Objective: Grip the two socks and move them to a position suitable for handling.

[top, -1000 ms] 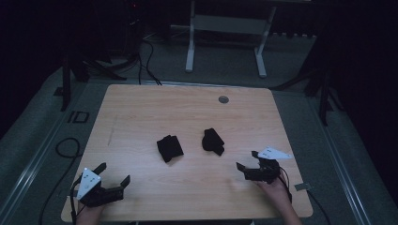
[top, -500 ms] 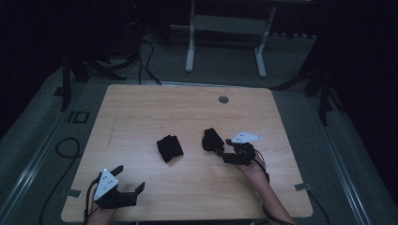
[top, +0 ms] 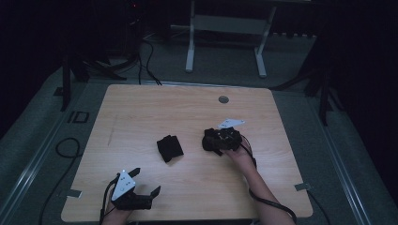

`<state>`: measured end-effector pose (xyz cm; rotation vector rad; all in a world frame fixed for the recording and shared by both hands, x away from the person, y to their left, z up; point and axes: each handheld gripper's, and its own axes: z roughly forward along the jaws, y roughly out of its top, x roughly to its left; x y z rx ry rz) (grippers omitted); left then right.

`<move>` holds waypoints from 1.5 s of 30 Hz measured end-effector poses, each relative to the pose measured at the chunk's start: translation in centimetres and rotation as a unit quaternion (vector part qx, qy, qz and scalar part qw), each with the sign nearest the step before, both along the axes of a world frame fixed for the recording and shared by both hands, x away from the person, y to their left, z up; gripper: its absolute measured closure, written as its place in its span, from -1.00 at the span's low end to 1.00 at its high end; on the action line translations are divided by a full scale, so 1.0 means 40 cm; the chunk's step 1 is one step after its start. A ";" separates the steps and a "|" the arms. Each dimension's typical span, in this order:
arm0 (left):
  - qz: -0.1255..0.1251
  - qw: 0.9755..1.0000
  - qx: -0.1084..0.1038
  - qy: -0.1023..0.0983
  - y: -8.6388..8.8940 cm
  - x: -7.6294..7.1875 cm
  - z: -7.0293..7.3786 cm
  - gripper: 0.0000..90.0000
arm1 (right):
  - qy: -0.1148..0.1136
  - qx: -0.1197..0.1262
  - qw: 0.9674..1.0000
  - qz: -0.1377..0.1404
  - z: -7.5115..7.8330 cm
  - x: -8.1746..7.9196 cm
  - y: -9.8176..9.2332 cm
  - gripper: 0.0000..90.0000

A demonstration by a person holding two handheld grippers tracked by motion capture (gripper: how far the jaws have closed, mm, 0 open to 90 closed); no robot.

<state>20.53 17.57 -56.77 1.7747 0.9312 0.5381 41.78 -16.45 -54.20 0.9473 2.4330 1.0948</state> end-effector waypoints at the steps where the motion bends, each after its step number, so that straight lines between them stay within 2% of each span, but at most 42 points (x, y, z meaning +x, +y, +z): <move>1: -0.001 1.000 -0.002 0.000 -0.006 0.000 0.000 -1.00 | 0.010 -0.007 1.000 0.000 -0.012 0.003 0.002 0.12; 2: -0.004 1.000 -0.001 0.000 -0.011 0.001 0.001 -1.00 | 0.019 -0.016 1.000 0.000 -0.023 0.005 0.003 0.22; 4: -0.009 1.000 0.000 0.002 -0.020 0.002 0.001 -1.00 | 0.022 -0.009 1.000 0.007 -0.033 -0.003 -0.003 0.52; 6: -0.011 1.000 -0.001 0.003 -0.029 0.002 0.001 -1.00 | 0.019 -0.006 1.000 0.006 -0.038 -0.017 -0.008 0.71; 8: -0.014 1.000 -0.003 0.006 -0.037 0.004 0.002 -1.00 | 0.019 0.005 1.000 0.004 -0.044 -0.037 -0.012 0.80; 9: -0.015 1.000 -0.004 0.005 -0.042 0.005 0.003 -1.00 | 0.015 0.002 1.000 0.005 -0.045 -0.048 -0.013 0.82; 11: -0.013 1.000 0.006 -0.004 -0.053 0.005 0.002 -1.00 | 0.024 0.006 1.000 -0.001 -0.044 -0.071 -0.017 0.85; 13: -0.013 1.000 0.013 -0.009 -0.061 0.006 0.002 -1.00 | 0.024 0.000 1.000 0.013 -0.042 -0.102 -0.016 0.85; 18: -0.011 1.000 -0.004 0.007 -0.072 0.010 0.004 -1.00 | 0.022 -0.011 0.999 0.031 -0.040 -0.195 -0.013 0.89; 21: -0.026 1.000 -0.007 0.004 -0.084 0.008 0.007 -1.00 | 0.029 0.005 0.999 0.040 -0.044 -0.249 -0.015 0.89; 23: -0.038 0.999 0.001 0.003 -0.091 0.005 0.011 -1.00 | 0.025 0.003 0.999 0.041 -0.045 -0.287 -0.012 0.90; 25: -0.052 0.999 -0.004 0.005 -0.096 0.002 0.014 -1.00 | 0.009 -0.001 0.999 0.045 -0.049 -0.330 -0.006 0.90; 26: -0.057 0.998 -0.003 0.008 -0.101 -0.001 0.015 -1.00 | 0.010 0.005 0.999 0.041 -0.051 -0.350 -0.004 0.90; 28: -0.066 0.998 -0.005 0.011 -0.108 -0.003 0.015 -1.00 | 0.017 0.013 0.999 0.047 -0.052 -0.385 0.007 0.90; 31: -0.081 0.996 -0.002 0.026 -0.129 -0.004 0.015 -1.00 | 0.042 0.022 0.997 0.064 -0.050 -0.423 0.032 0.90; 34: -0.100 0.994 0.021 0.041 -0.155 -0.010 0.018 -0.99 | 0.050 0.021 0.997 0.063 -0.047 -0.428 0.050 0.90; 36: -0.115 0.992 0.034 0.042 -0.175 -0.013 0.016 -0.82 | 0.050 0.021 0.997 0.061 -0.047 -0.416 0.053 0.90; 37: -0.127 0.990 0.038 0.048 -0.186 -0.013 0.015 -0.81 | 0.053 0.022 0.997 0.060 -0.046 -0.410 0.054 0.90; 38: -0.139 0.988 0.041 0.052 -0.196 -0.013 0.013 -0.68 | 0.059 0.029 0.996 0.057 -0.045 -0.405 0.055 0.90; 40: -0.138 0.987 0.061 0.058 -0.216 -0.011 0.008 -0.50 | 0.060 0.032 0.996 0.059 -0.045 -0.402 0.059 0.90; 42: -0.133 0.986 0.070 0.076 -0.233 0.000 0.001 -0.35 | 0.062 0.043 0.995 0.060 -0.039 -0.402 0.058 0.91; 43: -0.135 0.985 0.075 0.083 -0.241 0.007 -0.003 -0.33 | 0.058 0.050 0.995 0.061 -0.033 -0.403 0.056 0.91; 45: -0.130 0.984 0.091 0.084 -0.256 0.016 -0.005 -0.33 | 0.064 0.069 0.994 0.063 -0.018 -0.401 0.049 0.91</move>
